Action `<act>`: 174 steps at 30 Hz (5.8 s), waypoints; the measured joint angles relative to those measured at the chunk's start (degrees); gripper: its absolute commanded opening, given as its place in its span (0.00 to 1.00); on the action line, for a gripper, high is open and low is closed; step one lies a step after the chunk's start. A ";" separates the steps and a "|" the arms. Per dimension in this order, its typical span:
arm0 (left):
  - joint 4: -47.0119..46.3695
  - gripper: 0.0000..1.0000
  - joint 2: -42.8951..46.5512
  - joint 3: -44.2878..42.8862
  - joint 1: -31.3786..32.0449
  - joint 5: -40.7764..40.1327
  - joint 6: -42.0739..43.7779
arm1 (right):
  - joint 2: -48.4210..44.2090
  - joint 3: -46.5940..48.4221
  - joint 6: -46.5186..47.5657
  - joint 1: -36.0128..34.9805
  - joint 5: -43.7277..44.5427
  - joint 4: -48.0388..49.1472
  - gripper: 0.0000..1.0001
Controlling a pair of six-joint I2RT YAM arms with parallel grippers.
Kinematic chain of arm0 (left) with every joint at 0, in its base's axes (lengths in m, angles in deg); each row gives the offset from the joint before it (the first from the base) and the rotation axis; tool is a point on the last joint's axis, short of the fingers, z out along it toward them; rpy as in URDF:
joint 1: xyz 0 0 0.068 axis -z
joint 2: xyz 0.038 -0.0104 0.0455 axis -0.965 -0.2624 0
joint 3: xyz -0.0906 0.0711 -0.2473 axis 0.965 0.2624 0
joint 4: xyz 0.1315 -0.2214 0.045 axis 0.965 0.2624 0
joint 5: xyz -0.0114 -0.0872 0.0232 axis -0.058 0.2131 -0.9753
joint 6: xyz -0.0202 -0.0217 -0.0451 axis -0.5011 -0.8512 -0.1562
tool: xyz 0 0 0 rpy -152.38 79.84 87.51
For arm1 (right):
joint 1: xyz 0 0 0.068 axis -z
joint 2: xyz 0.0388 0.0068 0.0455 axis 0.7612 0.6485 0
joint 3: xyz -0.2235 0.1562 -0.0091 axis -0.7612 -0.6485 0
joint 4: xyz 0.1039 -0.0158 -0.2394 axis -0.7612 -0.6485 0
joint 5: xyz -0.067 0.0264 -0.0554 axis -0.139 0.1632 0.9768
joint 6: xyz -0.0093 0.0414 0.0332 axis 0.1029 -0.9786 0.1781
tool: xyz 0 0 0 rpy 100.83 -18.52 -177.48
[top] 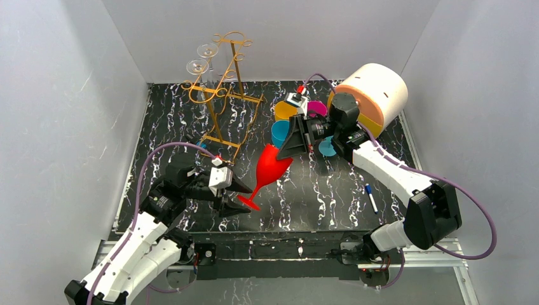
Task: Take the wine glass off the wine glass rack
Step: Place the wine glass at the center of the board, then pick up the wine glass from the wine rack.
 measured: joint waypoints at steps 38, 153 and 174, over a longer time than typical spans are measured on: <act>1.16 0.98 9.42 -0.90 0.00 -66.88 -16.06 | -4.24 10.32 43.56 -1.77 67.54 -64.54 0.01; -5.84 0.52 -66.51 -71.87 -43.43 -17.00 -57.44 | -16.15 0.24 31.69 -5.49 87.34 -35.74 0.99; 3.50 0.18 -69.20 -75.08 -39.95 -15.58 -47.76 | -16.15 0.20 31.67 -5.18 86.84 -34.58 0.99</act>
